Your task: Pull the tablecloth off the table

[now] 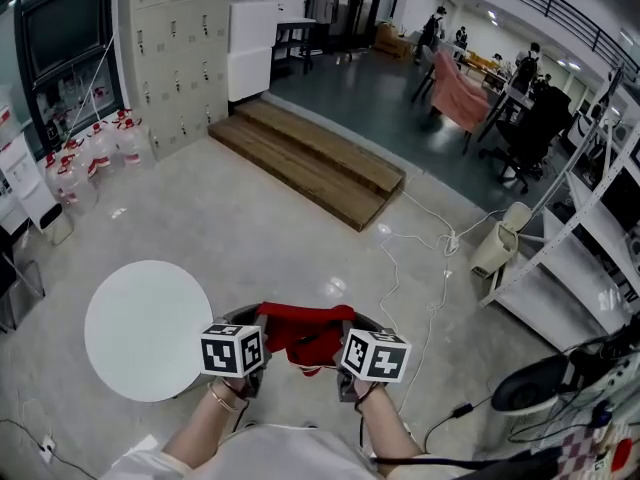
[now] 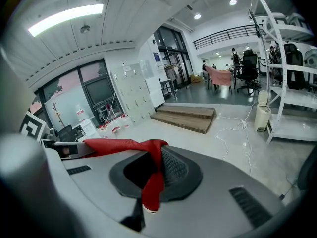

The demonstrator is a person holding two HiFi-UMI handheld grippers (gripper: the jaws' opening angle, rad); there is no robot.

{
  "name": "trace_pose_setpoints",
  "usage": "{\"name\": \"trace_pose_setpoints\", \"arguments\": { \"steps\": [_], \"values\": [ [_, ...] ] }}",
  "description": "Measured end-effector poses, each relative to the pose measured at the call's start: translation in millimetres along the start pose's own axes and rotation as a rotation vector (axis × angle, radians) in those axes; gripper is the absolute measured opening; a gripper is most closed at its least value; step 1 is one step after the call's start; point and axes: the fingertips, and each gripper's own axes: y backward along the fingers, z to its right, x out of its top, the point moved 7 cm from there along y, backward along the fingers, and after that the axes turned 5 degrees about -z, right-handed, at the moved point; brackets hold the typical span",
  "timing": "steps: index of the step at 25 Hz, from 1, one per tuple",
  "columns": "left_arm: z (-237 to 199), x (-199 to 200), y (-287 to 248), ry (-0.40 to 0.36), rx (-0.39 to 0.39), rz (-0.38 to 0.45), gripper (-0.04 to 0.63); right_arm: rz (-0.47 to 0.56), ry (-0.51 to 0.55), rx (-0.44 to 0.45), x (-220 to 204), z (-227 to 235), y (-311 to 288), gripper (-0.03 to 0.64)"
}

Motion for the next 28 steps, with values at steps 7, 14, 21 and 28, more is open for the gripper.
{"name": "trace_pose_setpoints", "arguments": {
  "steps": [7,14,21,28],
  "values": [
    [-8.6,-10.4,4.7,0.026,0.001,-0.015,0.023,-0.038,0.011,0.009,-15.3,-6.7,-1.2,0.037],
    [-10.5,-18.7,11.3,0.046,0.021,-0.012,0.023,-0.034,0.007,0.043,-20.4,-10.1,-0.9,0.037],
    [-6.7,-22.1,16.4,0.062,0.039,0.002,0.023,-0.033,0.027,0.07,-18.3,-8.7,-1.0,0.037],
    [-5.4,-27.2,23.9,0.079,0.054,0.005,0.023,-0.041,0.035,0.095,-18.3,-10.6,0.2,0.037]
  ]
}}
